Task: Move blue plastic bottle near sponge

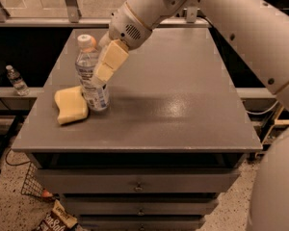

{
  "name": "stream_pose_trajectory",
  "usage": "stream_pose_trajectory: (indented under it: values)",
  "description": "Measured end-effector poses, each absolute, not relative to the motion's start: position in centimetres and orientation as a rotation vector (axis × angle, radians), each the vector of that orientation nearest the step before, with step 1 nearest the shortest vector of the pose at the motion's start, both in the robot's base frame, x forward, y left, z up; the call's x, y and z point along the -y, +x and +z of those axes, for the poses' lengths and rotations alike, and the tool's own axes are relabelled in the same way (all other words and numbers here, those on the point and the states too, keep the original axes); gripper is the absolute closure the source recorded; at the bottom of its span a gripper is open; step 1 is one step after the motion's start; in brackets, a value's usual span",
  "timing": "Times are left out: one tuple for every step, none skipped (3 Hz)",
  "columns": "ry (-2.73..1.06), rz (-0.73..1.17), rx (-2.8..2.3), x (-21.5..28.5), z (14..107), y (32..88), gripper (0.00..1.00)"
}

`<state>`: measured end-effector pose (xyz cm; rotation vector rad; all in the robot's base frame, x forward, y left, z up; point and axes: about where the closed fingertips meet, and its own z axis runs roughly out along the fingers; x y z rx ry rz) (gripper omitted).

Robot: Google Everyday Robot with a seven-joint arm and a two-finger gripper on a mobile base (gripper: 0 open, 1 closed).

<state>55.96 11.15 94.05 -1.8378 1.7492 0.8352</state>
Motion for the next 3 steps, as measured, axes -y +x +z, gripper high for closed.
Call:
stream_pose_trajectory:
  values:
    - [-1.745,0.758,-1.762,-7.2,94.6,55.8,0.0]
    - [-1.557,0.772,-1.786,0.6,92.7,56.7,0.0]
    - [-1.407,0.839,-1.826,6.3,89.4,57.8,0.0]
